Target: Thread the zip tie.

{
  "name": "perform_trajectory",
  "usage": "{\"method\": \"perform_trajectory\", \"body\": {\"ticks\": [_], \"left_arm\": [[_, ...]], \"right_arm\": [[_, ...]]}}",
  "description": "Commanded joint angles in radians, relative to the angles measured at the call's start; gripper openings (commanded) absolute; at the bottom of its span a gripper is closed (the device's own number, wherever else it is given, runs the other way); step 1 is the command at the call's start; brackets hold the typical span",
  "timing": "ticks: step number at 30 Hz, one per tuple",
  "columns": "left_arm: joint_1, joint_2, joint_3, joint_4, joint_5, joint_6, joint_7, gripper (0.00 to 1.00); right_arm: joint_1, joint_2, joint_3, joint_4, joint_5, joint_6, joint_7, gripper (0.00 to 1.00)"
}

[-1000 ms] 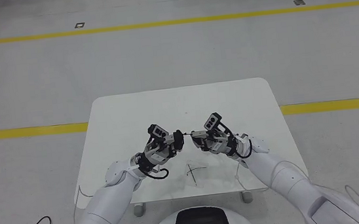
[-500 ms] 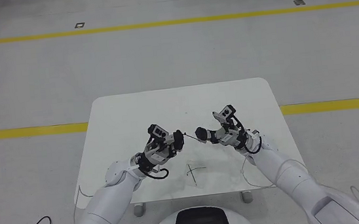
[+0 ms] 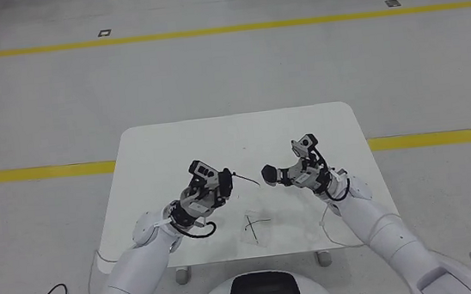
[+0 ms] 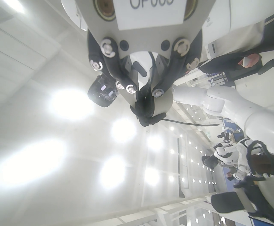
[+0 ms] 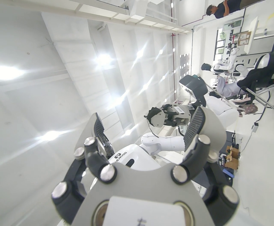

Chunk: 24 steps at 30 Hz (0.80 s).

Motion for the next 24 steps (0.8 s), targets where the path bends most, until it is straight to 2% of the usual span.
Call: {"method": "perform_trajectory", "body": {"ticks": [1,3,24], "left_arm": [[0.015,0.004,-0.017,-0.022,0.010,-0.002,0.007,0.00],[0.024,0.007,-0.026,-0.038,0.027,-0.002,0.012,0.00],[0.024,0.007,-0.026,-0.038,0.027,-0.002,0.012,0.00]], "right_arm": [[-0.021,0.006,0.027,-0.034,-0.016,0.000,-0.012,1.00],[-0.038,0.010,0.043,-0.056,-0.023,0.000,-0.015,1.00],[-0.038,0.010,0.043,-0.056,-0.023,0.000,-0.015,1.00]]}}
